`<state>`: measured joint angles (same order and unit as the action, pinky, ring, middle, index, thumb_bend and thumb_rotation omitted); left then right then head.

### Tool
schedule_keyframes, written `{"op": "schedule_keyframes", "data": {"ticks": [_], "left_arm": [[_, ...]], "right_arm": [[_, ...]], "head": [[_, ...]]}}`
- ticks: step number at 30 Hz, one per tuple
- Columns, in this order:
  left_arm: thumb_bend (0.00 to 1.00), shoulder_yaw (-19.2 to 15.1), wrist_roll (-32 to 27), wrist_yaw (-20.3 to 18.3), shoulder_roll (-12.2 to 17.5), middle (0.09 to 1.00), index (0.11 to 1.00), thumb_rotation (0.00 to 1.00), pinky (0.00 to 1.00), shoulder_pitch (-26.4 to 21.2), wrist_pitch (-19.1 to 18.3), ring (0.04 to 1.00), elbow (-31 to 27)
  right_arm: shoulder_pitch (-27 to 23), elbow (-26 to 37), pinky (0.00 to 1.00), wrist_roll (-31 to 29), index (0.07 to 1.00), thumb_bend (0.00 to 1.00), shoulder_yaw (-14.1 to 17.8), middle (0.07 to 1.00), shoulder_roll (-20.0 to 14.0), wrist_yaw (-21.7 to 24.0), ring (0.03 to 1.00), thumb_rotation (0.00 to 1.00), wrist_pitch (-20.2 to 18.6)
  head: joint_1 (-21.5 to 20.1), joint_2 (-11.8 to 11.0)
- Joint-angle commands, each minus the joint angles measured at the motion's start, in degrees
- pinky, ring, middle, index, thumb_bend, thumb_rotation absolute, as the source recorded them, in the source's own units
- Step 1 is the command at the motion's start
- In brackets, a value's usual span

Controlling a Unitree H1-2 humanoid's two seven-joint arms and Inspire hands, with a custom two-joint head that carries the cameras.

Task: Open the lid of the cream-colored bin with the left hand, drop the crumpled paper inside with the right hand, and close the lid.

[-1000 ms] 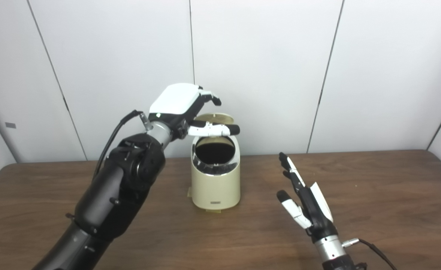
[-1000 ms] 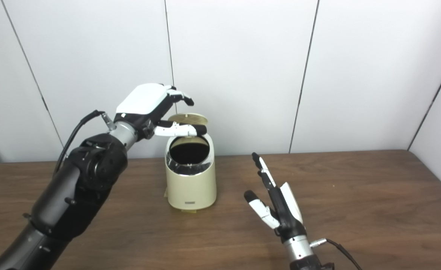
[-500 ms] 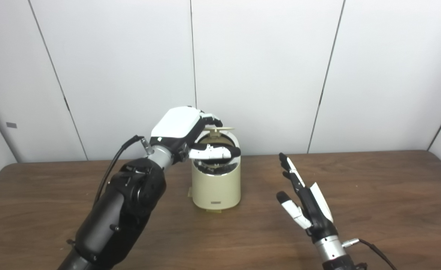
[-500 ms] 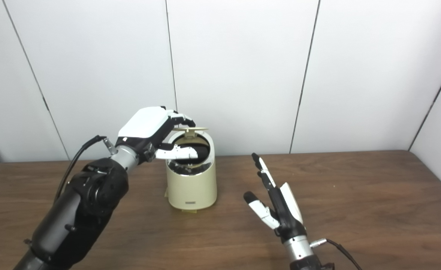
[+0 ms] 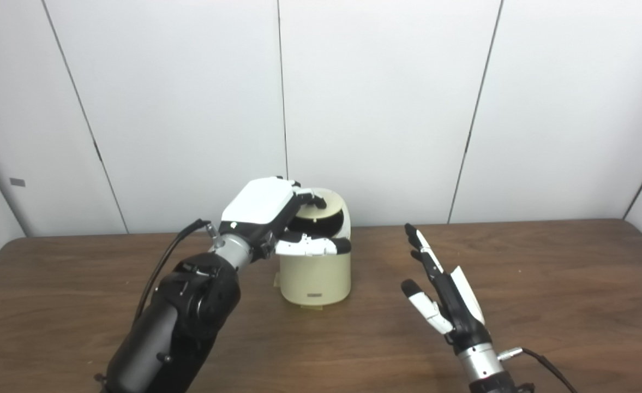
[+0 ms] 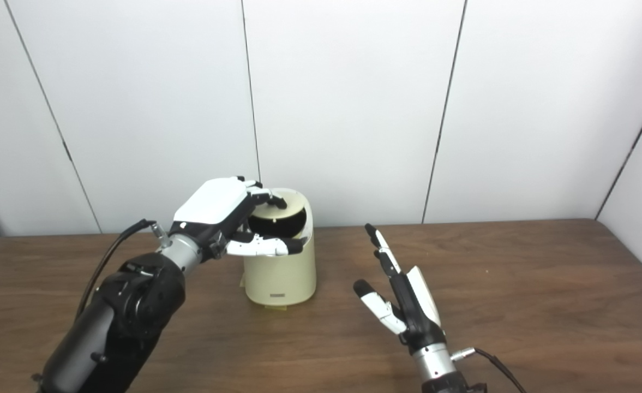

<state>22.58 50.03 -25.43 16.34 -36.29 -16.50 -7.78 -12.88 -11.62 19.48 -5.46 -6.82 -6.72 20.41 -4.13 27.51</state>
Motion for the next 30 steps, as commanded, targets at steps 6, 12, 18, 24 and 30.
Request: {"op": "schedule_keyframes", "data": {"ticks": [6,12,18,24,30], "left_arm": [[0.97,-0.3,1.2,2.1,-0.6,0.785,0.785,1.0,1.0,1.0,1.1,0.909,-1.0],[0.96,-0.3,1.5,5.7,-1.4,0.766,0.763,1.0,1.0,3.9,2.5,0.89,1.2],[0.95,0.0,1.5,9.9,-1.8,0.759,0.739,1.0,1.0,6.1,4.8,0.876,4.6],[0.95,0.2,1.3,11.0,-2.0,0.769,0.746,1.0,1.0,7.1,4.9,0.889,7.7],[1.0,1.8,3.4,12.4,-1.6,0.756,0.72,1.0,1.0,7.0,5.5,0.878,10.8]], "right_arm": [[4.2,-0.2,0.91,0.0,0.971,0.54,-0.2,0.976,0.4,-0.2,0.961,1.0,-0.6],[5.0,2.3,0.91,-0.8,0.972,0.53,-0.3,0.979,0.4,0.8,0.963,1.0,-2.1],[5.5,4.0,0.91,-0.7,0.972,0.53,-0.4,0.981,0.5,1.5,0.964,1.0,-3.6],[5.5,3.7,0.91,-0.9,0.972,0.53,-0.4,0.979,0.4,1.6,0.958,1.0,-3.3],[5.8,4.6,0.91,-1.4,0.975,0.54,-0.4,0.981,0.6,2.1,0.96,0.99,-4.2]], "head": [[-0.1,0.5],[-0.3,0.9],[-0.3,1.2],[-0.4,1.3],[-0.5,1.5]]}}
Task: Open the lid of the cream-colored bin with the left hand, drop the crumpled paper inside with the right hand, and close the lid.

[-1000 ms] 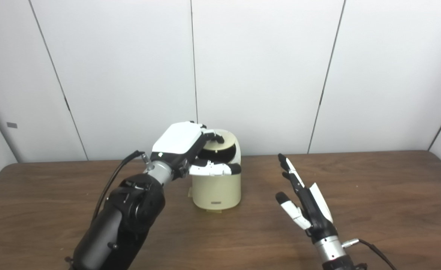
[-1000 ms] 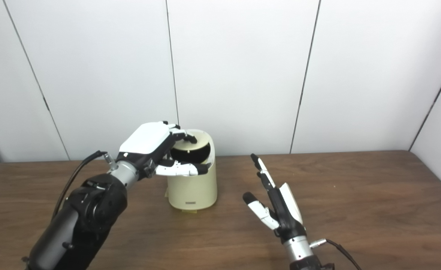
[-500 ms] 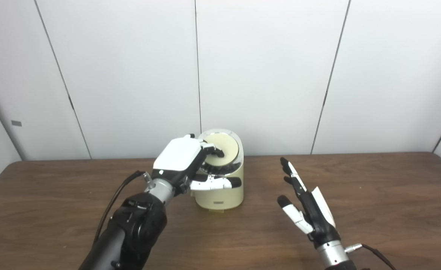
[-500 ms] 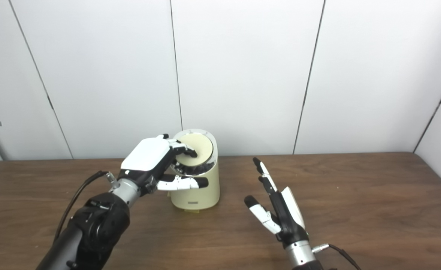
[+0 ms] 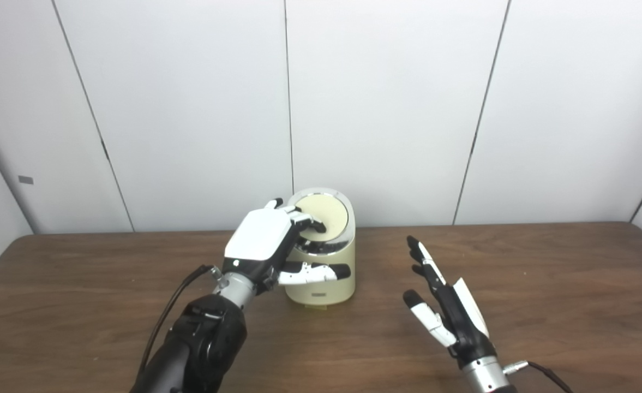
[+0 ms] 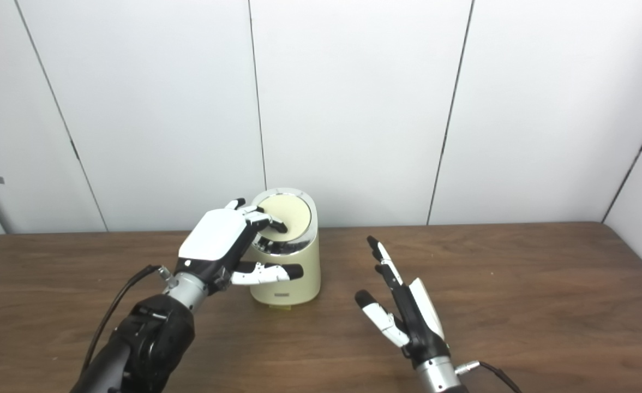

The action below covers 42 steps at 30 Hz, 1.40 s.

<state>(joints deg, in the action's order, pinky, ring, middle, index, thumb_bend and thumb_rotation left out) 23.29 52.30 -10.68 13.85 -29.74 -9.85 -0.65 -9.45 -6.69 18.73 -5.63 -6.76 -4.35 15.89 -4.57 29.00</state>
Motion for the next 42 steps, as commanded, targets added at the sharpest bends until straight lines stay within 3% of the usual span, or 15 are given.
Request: {"op": "schedule_keyframes", "data": {"ticks": [1,6,13,16,19,27,31,32,37,42], "left_arm": [[0.99,1.3,1.6,-2.0,0.9,0.755,0.715,1.0,1.0,0.5,-1.0,0.875,4.0],[0.99,0.6,-0.2,-0.9,0.6,0.761,0.694,1.0,1.0,1.0,-0.4,0.875,2.7],[0.94,-6.3,-12.6,-1.4,-3.5,0.803,0.786,1.0,1.0,2.9,-2.5,0.899,-3.6],[0.92,-8.2,-16.2,-1.2,-4.9,0.915,0.908,1.0,1.0,2.9,-2.6,0.982,-6.3],[0.89,-9.3,-17.9,-0.2,-5.9,0.993,0.992,1.0,1.0,2.3,-1.7,0.999,-8.3],[0.9,-12.4,-18.0,3.7,-7.8,1.0,1.0,1.0,1.0,-2.9,-1.1,1.0,-10.9],[0.84,-15.6,-22.8,5.3,-8.9,1.0,1.0,1.0,1.0,-3.4,-0.1,1.0,-12.0],[0.84,-16.5,-24.6,6.2,-9.4,1.0,1.0,1.0,1.0,-2.8,1.1,1.0,-12.3],[0.61,-21.5,-36.0,10.4,-11.6,0.978,0.963,1.0,0.95,0.7,11.6,0.981,-12.2],[0.4,-25.6,-46.3,11.2,-12.0,0.902,0.889,1.0,0.88,7.5,18.6,0.902,-12.5]], "right_arm": [[2.4,-0.2,0.91,-0.7,0.977,0.54,-0.3,0.982,0.6,-0.1,0.961,0.99,0.2],[2.3,-0.4,0.9,0.1,0.975,0.54,-0.3,0.979,0.6,-0.5,0.957,0.99,0.7],[2.0,-2.2,0.91,0.3,0.971,0.58,-0.9,0.972,0.4,-0.5,0.959,1.0,2.2],[1.8,-3.1,0.92,0.4,0.981,0.58,-1.2,0.982,0.2,-0.6,0.963,0.99,2.5],[1.6,-3.5,0.92,0.5,0.987,0.59,-1.3,0.988,0.2,-0.6,0.966,1.0,1.8],[1.5,-3.4,0.93,0.9,0.991,0.56,-1.8,1.0,0.3,0.0,0.978,0.98,0.2],[1.4,-3.6,0.94,0.5,0.989,0.56,-2.0,1.0,0.3,0.0,0.983,0.97,0.6],[1.4,-3.5,0.94,0.5,0.989,0.56,-2.0,1.0,0.3,0.0,0.983,0.97,0.4],[1.5,-3.5,0.94,0.3,0.987,0.56,-2.0,1.0,0.2,0.0,0.982,0.97,0.7],[1.2,-3.9,0.93,0.1,0.982,0.55,-1.8,0.998,0.2,-0.3,0.974,0.98,1.0]], "head": [[-0.1,0.1],[0.1,0.2],[0.2,0.2],[0.3,0.1],[0.4,-0.1],[0.4,-0.6],[0.4,-0.7],[0.4,-0.7],[0.4,-0.8],[0.8,-0.9]]}}
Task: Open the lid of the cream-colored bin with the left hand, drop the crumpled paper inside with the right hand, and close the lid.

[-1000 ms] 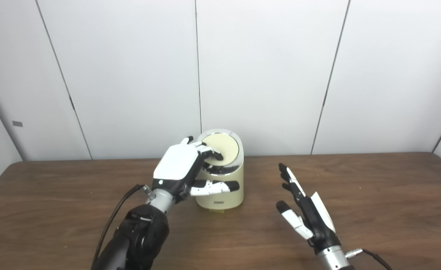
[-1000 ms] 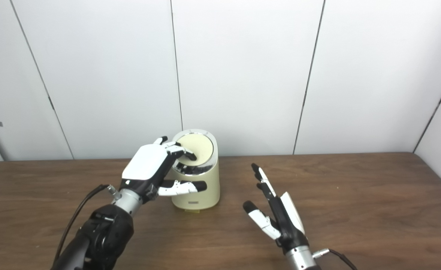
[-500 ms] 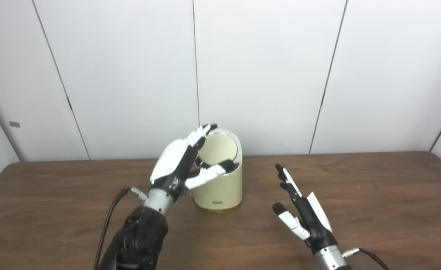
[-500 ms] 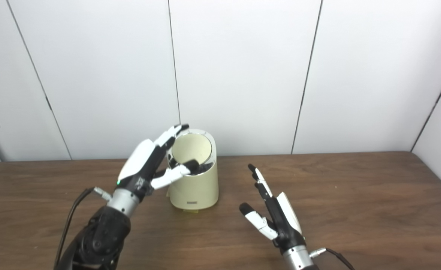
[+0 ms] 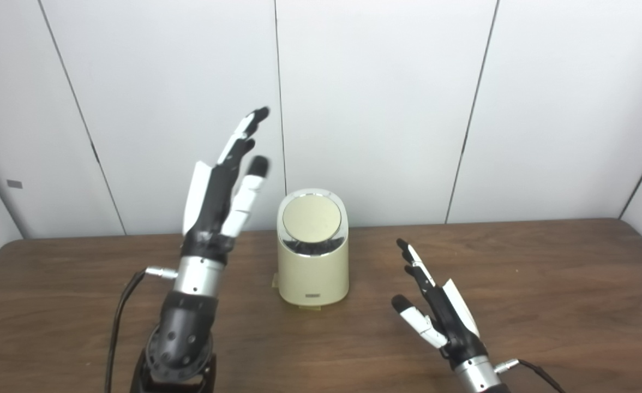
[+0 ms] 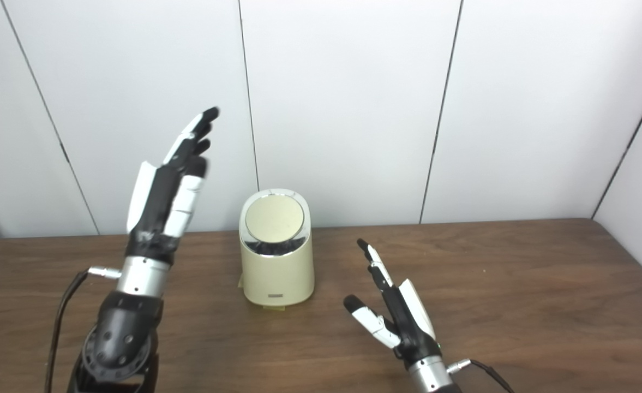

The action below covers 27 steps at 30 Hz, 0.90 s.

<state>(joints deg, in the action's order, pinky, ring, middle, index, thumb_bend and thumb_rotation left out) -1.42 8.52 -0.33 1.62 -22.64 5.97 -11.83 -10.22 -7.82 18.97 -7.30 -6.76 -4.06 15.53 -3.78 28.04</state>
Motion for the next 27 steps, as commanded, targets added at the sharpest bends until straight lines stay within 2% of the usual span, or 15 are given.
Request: {"op": "schedule_keyframes", "data": {"ticks": [1,3,5,6,7,9,12,15,19,22,27], "left_arm": [[0.35,-1.5,-3.8,0.8,0.4,0.883,0.869,0.98,0.84,2.0,3.8,0.878,-1.2],[0.29,-2.1,-5.6,0.4,0.7,0.854,0.841,0.92,0.8,5.7,4.8,0.843,-0.7],[0.28,-2.2,-6.9,-0.1,0.9,0.85,0.837,0.86,0.79,8.5,5.1,0.84,-0.1],[0.27,-2.1,-7.2,-0.3,1.2,0.849,0.837,0.85,0.79,10.1,6.1,0.84,0.7],[0.25,-2.0,-7.5,-0.5,1.5,0.849,0.837,0.84,0.79,11.4,7.1,0.836,1.5],[0.22,-1.7,-7.5,-0.9,2.1,0.851,0.837,0.83,0.81,13.8,9.4,0.84,3.5],[0.2,-1.1,-6.5,-1.0,2.7,0.837,0.816,0.85,0.79,16.9,12.7,0.832,7.6],[0.19,-1.1,-6.1,-0.5,2.9,0.855,0.839,0.9,0.83,19.0,14.9,0.854,12.2],[0.16,-1.8,-6.0,0.7,2.9,0.855,0.842,0.9,0.83,18.4,18.3,0.854,16.5],[0.15,-2.4,-6.0,1.4,2.8,0.86,0.85,0.89,0.81,17.9,19.3,0.855,18.3],[0.13,-2.5,-6.6,1.9,2.2,0.856,0.845,0.86,0.8,17.7,20.7,0.852,20.9]], "right_arm": [[2.0,-2.9,0.93,-1.1,0.981,0.54,0.1,0.996,0.4,-0.4,0.973,0.98,1.4],[2.0,-3.3,0.93,-3.2,0.975,0.48,0.8,0.987,1.0,-0.3,0.97,0.99,1.9],[2.0,-3.7,0.93,-4.4,0.967,0.38,1.3,0.979,1.3,-0.5,0.966,1.0,2.4],[2.0,-3.9,0.93,-4.7,0.966,0.37,1.5,0.978,1.4,-0.7,0.965,1.0,2.9],[2.0,-4.1,0.93,-4.8,0.965,0.3,1.7,0.975,1.5,-0.9,0.963,1.0,3.2],[1.9,-4.1,0.93,-5.1,0.964,0.23,2.0,0.971,1.7,-1.1,0.962,1.0,3.3],[1.9,-4.4,0.91,-5.9,0.943,0.21,2.9,0.948,2.4,-2.0,0.94,1.0,3.4],[1.6,-5.7,0.85,-7.1,0.875,0.2,4.1,0.886,3.0,-3.2,0.885,0.92,4.9],[1.2,-7.1,0.81,-7.4,0.837,0.2,4.6,0.851,2.8,-3.5,0.853,0.84,6.2],[0.6,-9.0,0.81,-8.5,0.826,0.2,5.1,0.843,2.6,-3.5,0.851,0.78,8.1],[0.2,-10.9,0.81,-9.5,0.824,0.23,5.6,0.844,2.0,-3.2,0.853,0.81,9.4]], "head": [[-0.1,0.0],[-0.1,0.0],[0.0,0.0],[0.1,0.1],[0.4,-0.1],[0.4,-0.3],[0.0,-0.4],[0.2,-0.7],[0.5,-1.1],[0.4,-1.1],[1.2,-1.3]]}}
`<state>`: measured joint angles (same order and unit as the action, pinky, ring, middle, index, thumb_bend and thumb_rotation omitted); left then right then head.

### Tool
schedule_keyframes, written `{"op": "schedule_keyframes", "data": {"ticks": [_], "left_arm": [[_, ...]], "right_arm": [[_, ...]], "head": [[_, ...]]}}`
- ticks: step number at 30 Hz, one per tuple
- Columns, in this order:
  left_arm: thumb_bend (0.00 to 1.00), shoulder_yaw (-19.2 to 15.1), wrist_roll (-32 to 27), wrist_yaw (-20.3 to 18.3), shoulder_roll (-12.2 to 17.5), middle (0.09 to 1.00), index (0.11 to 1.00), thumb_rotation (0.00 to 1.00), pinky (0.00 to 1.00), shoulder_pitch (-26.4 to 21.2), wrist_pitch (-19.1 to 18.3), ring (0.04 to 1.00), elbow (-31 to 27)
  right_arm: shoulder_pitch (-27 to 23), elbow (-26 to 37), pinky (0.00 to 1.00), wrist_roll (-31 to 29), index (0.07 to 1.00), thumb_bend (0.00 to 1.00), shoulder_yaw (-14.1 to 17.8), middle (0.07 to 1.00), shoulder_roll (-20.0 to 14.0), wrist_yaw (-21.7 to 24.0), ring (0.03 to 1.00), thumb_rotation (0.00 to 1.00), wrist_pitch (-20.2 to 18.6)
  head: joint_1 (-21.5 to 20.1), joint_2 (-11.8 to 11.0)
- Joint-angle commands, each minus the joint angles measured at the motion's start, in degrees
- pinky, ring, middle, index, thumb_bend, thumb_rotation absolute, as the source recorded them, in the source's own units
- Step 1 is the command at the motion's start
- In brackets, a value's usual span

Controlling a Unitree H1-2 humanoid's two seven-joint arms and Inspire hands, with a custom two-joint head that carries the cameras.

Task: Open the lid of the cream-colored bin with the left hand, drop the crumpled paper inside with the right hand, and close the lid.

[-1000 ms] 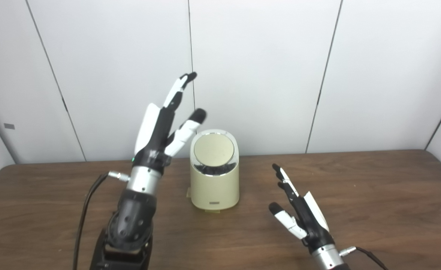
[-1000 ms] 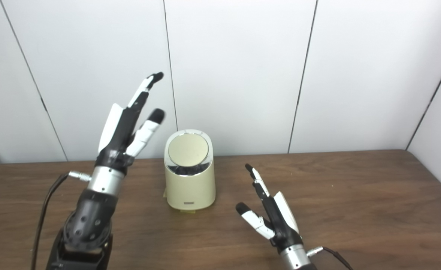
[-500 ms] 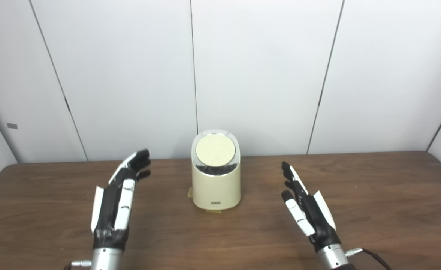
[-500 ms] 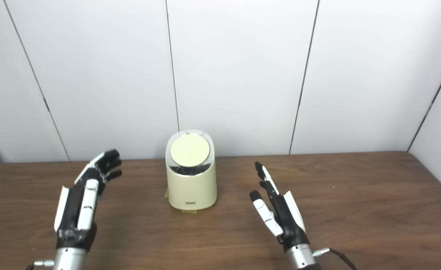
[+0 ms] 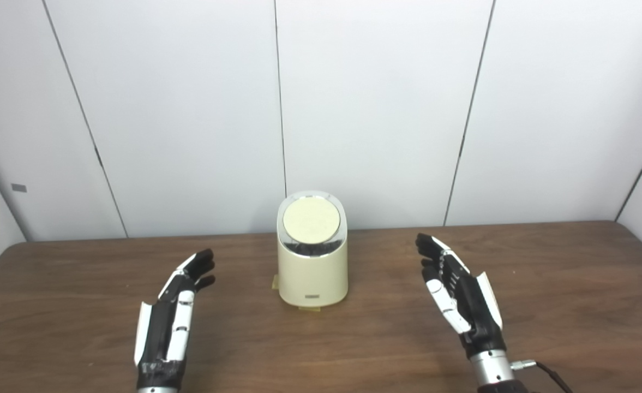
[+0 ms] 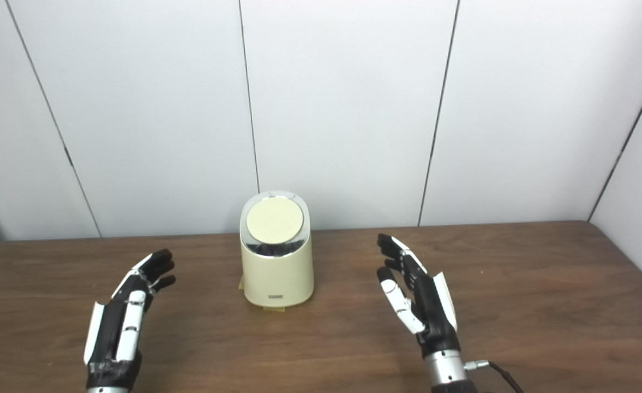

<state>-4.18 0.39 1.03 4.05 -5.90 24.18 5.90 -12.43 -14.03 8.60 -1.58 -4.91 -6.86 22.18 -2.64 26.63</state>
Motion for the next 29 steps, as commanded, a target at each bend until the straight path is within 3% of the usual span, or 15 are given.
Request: {"op": "schedule_keyframes", "data": {"ticks": [1,5,9,18,29], "left_arm": [[0.13,0.3,1.6,0.6,-0.2,0.856,0.845,0.86,0.8,1.1,2.6,0.851,3.5],[0.15,0.7,1.4,1.0,-0.5,0.857,0.849,0.86,0.82,1.3,2.6,0.854,4.7],[0.14,0.9,1.6,1.5,-0.8,0.857,0.844,0.78,0.83,1.4,2.6,0.858,5.4],[0.17,1.6,1.5,1.3,-1.0,0.849,0.839,0.79,0.83,2.1,2.2,0.852,4.1],[0.18,1.5,1.7,1.5,-0.7,0.841,0.83,0.75,0.81,2.0,1.9,0.841,3.9]], "right_arm": [[2.4,-4.9,0.81,0.9,0.824,0.23,-0.1,0.844,0.0,-0.4,0.853,0.82,2.8],[2.9,-4.6,0.82,1.1,0.827,0.23,-0.1,0.845,-0.3,-0.4,0.856,0.83,1.8],[3.4,-4.5,0.82,0.8,0.836,0.21,-0.1,0.851,-0.8,0.1,0.862,0.82,1.3],[3.8,-4.6,0.81,0.4,0.839,0.19,-0.2,0.857,-1.5,0.7,0.863,0.74,2.4],[3.8,-2.7,0.78,2.7,0.825,0.19,-0.8,0.839,-1.3,-0.1,0.846,0.8,1.1]], "head": [[0.2,0.2],[0.1,0.5],[-0.2,0.9],[-0.2,1.4],[0.3,1.1]]}}
